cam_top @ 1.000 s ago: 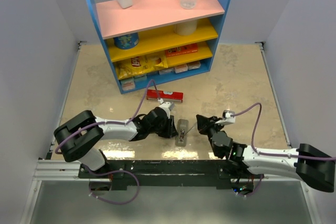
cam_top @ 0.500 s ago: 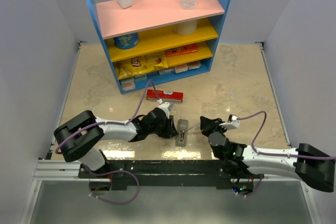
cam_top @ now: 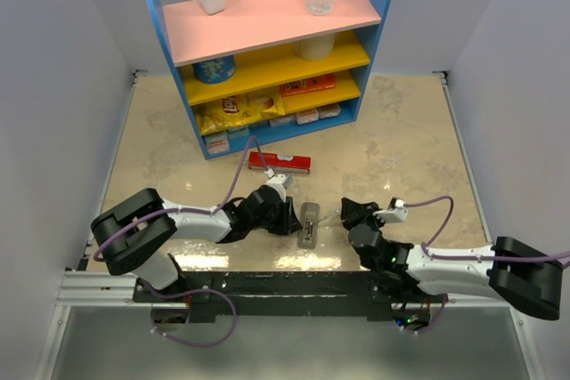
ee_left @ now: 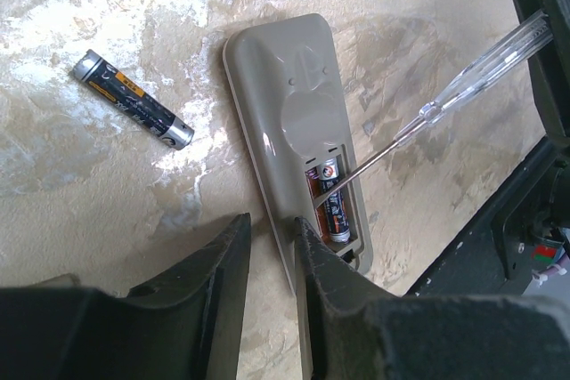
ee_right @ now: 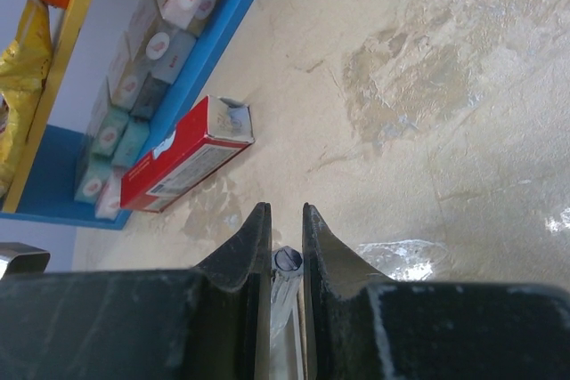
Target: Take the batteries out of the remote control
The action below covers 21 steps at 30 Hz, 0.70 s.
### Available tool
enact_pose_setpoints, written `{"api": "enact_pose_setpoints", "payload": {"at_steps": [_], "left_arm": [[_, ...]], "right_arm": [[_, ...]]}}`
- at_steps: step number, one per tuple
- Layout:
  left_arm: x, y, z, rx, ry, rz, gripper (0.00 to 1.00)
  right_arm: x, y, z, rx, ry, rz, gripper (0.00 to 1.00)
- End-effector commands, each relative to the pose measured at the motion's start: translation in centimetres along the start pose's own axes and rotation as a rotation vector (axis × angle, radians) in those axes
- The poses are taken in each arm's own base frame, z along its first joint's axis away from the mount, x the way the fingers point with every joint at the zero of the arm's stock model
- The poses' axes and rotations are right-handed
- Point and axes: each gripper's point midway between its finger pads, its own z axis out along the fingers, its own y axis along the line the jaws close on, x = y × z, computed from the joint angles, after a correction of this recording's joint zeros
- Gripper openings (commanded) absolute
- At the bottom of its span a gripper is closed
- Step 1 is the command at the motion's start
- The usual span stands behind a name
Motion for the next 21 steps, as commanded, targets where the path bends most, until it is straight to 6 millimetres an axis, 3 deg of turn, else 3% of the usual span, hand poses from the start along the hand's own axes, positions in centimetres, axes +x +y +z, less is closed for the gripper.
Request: {"api": "enact_pose_setpoints", "payload": {"at_steps": [1,4,7,14,21], "left_arm": [[2.8,1.1,0.0,-0.046,0.078,0.016,0.31],[2.6,1.1,-0.1,-0.049,0.069,0.016,0.31],[2.2,0.8,-0.2,-0.044,0.057,0.013,0.31],[2.2,-0.2,-0.4,0.004,0.057,-0.006,0.31],[2.2,-0.5,-0.5,0.016,0.06,-0.008,0.31]], "right_arm": [[0.4,0.6,-0.5,-0.033,0.049,-0.166,0.0],[-0.7,4.9,-0.7,-0.127,0.047,-0.27,0.0],[-1.1,7.4,-1.0,-0.185,0.06,-0.368,0.0],[-0.8,10.0,-1.5,-0.25,0.105,-0.492,0.0],[-2.7,12.0,-1.7,-0.245,0.082,-0.585,0.0]]}}
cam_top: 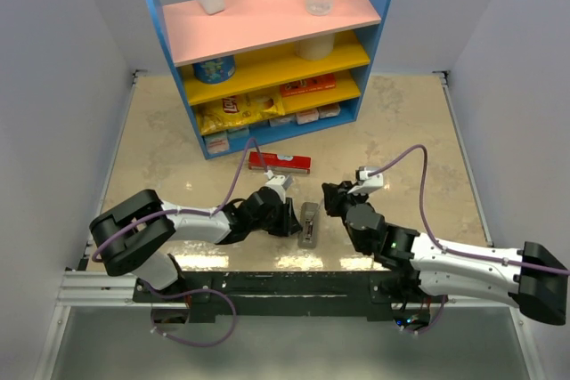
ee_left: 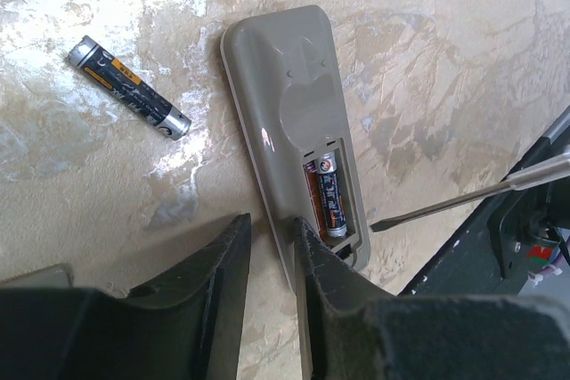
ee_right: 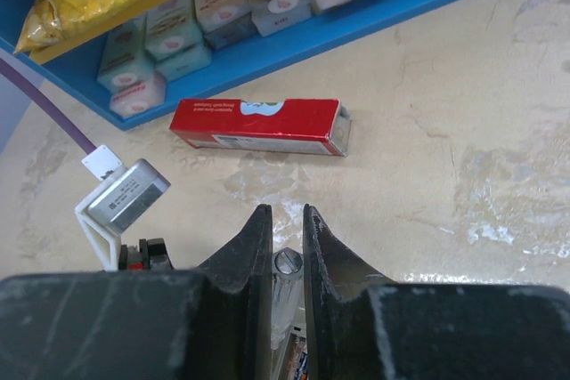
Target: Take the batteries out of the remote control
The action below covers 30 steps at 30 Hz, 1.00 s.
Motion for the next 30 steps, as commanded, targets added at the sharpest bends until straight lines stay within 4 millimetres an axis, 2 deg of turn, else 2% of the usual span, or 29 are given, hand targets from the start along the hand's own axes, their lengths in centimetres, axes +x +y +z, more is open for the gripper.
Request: {"api": "enact_pose_setpoints", "payload": {"at_steps": [1,14,30], "left_arm": [[1.9,-0.3,-0.3,0.02,0.062,0.006,0.31],[2.0,-0.3,-0.4,0.02,0.058,0.005,0.31],[2.5,-0.4,-0.2,0.025,0.065,0.003,0.31]], "right_arm": [[-1.9,0.6,-0.2,0.005,-0.003,-0.098,0.0],[0.6,0.2,0.3,0.023,0.062,-0.127,0.0],[2.5,-0.5,1.2,0.056,0.05,-0.133,0.0]]}}
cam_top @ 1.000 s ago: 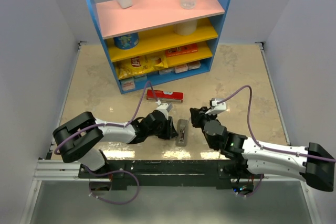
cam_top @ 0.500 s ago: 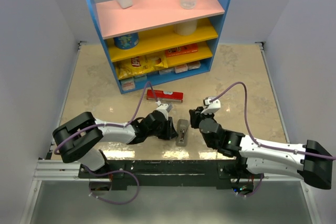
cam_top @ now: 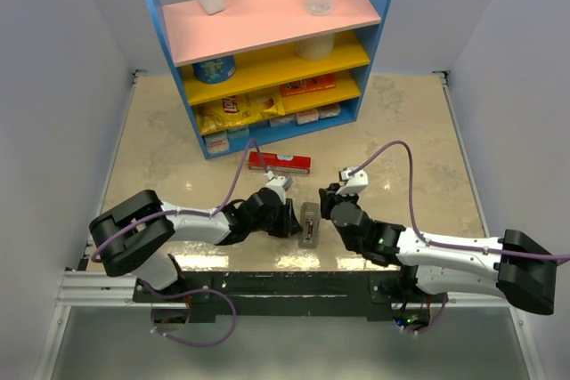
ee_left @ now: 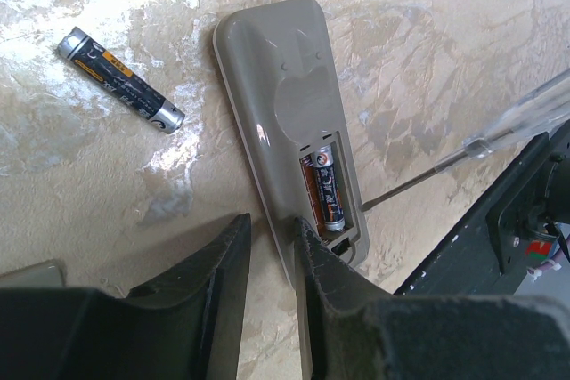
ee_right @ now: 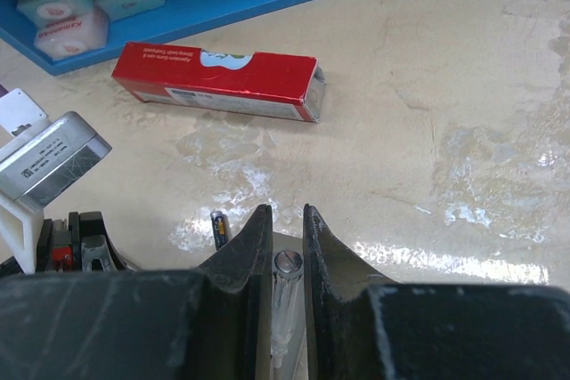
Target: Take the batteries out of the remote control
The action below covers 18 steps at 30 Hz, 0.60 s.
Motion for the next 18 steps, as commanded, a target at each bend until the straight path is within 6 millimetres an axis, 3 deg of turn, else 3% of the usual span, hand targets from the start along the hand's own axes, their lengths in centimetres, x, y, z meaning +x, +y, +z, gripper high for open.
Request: {"api": "enact_pose_setpoints", "payload": {"at_steps": [1,11,18], "left_arm": [[2.2,-0.2,-0.1,0.018,0.06,0.001,0.31],[2.2,-0.1,-0.2,0.014,0.057,-0.001,0.31],[2.1,-0.1,-0.2,0.015,0.054,-0.001,0.31]], "right_arm": [[-0.5,0.1,0.2,0.011,-0.039,0.037,0.0],[-2.9,0.8,-0.4,-0.008,-0.06,0.059,0.0],[-2.6,1.1,-0.1,-0.009,-0.059,0.057,0.0]]}}
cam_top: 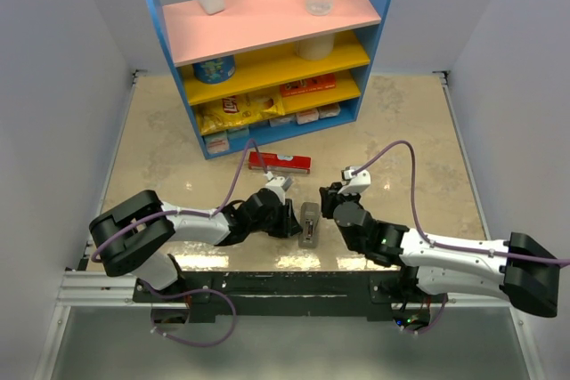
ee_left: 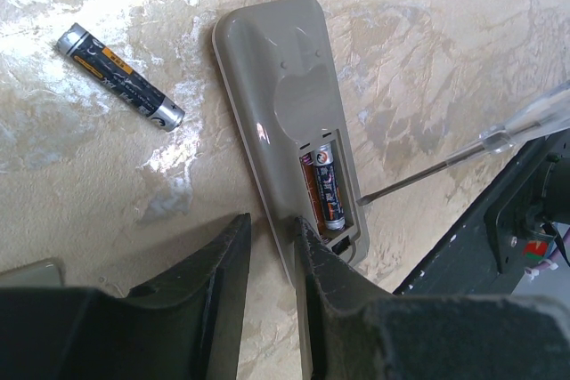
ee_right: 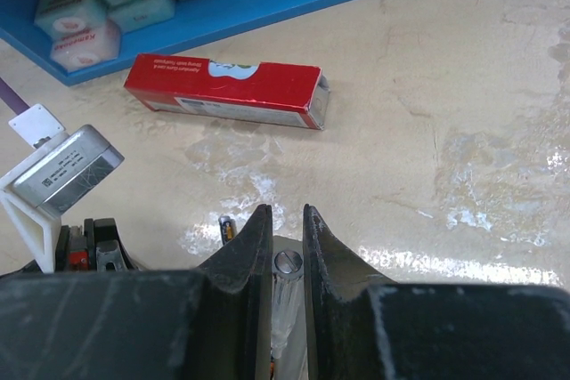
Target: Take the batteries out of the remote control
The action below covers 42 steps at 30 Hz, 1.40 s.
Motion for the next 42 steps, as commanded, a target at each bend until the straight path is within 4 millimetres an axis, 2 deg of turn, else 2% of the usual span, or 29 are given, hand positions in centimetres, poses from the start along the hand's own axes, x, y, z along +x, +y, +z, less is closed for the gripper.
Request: {"api": "enact_pose_setpoints", "payload": {"at_steps": [1,10,16,27,38,41,42], "left_arm": [[2.0,-0.2,-0.2,0.013,0.057,0.002,0.31],[2.1,-0.1,-0.1,0.01,0.062,0.001,0.31],[2.2,-0.1,-0.2,0.01,0.062,0.001,0.31],[2.1,-0.1,-0.2,0.009,0.058,-0.002,0.31],[2.1,0.0,-0.4,0.005,0.06,0.006,0.31],[2.3,0.2,-0.2,-0.004,0.064,0.001,0.31],[2.3,0.2,-0.2,-0.005,0.065,0.001,0.31]], "right_arm": [[-1.6,0.9,0.3,0.004,-0.039,0.026,0.0],[-1.8,1.2,0.5,0.005,-0.049,0.026,0.0],[-2.7,1.5,0.3,-0.003,-0.063,0.031,0.0],[-2.5,1.6,0.6,0.004,-0.06,0.014,0.0],[-0.4,-0.4,0.9,0.061,-0.049,-0.059,0.0],[0.7,-1.1,1.0,0.068,-0.046,-0.035,0.0],[1.5,-2.0,0.8,0.087,-0.044,-0.032,0.0]]}}
